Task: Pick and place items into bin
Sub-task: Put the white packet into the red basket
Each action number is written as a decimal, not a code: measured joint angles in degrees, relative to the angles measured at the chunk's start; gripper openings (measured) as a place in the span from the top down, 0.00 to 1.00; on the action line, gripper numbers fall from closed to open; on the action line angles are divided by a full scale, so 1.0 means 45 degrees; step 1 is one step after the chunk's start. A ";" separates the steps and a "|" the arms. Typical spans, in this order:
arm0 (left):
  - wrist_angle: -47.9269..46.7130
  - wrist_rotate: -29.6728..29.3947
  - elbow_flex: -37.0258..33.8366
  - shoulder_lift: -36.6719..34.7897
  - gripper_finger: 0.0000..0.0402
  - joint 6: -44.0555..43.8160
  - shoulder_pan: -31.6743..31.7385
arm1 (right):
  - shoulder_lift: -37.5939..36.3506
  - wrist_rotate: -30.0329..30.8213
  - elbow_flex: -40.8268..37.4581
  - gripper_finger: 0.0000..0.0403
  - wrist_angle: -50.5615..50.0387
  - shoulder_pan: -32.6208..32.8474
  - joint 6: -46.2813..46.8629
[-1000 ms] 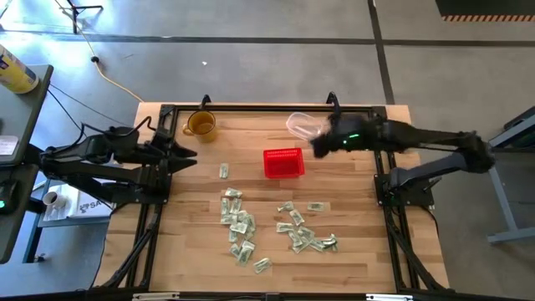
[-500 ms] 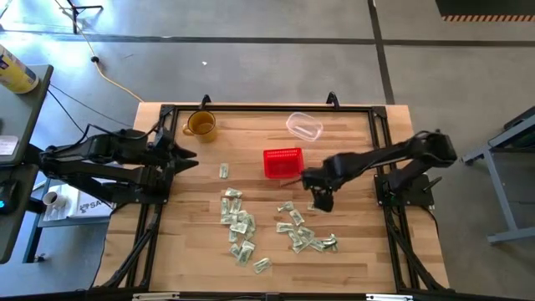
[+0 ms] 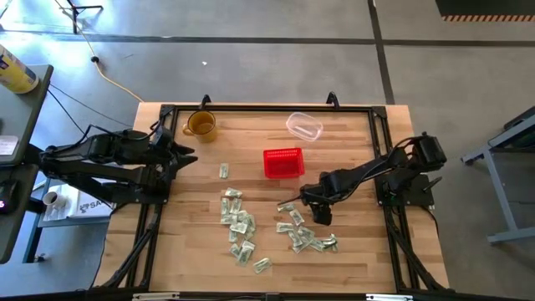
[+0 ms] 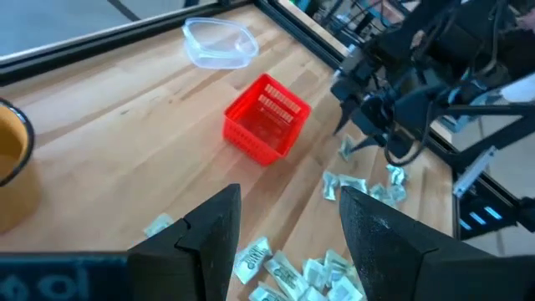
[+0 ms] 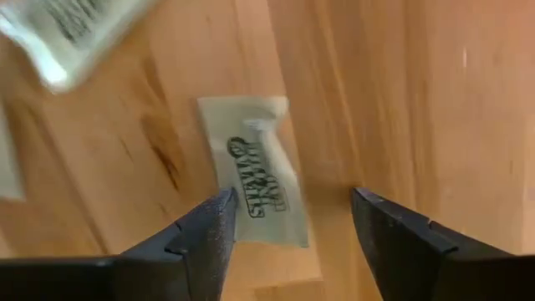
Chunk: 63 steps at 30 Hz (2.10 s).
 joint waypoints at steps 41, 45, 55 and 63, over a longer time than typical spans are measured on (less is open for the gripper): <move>-0.2478 -0.0077 -0.0161 0.2202 0.41 -0.2221 0.0000 | 0.2053 -0.0161 0.6821 0.50 -0.1501 -0.5442 -0.1148; -0.1016 -0.0204 -0.0958 0.4149 0.41 -0.3028 0.0010 | 0.1027 0.2412 0.6866 0.33 -0.2878 -0.4771 -0.2420; 0.3119 0.1158 -0.1468 1.0643 0.41 -0.4690 0.2361 | -0.1665 0.3196 0.4529 0.28 -0.4797 -0.4826 -0.1629; 0.3953 0.3382 -0.1397 1.3152 0.41 -0.4417 0.3438 | -0.4149 0.3313 0.1453 0.28 -0.3219 -0.4940 -0.0147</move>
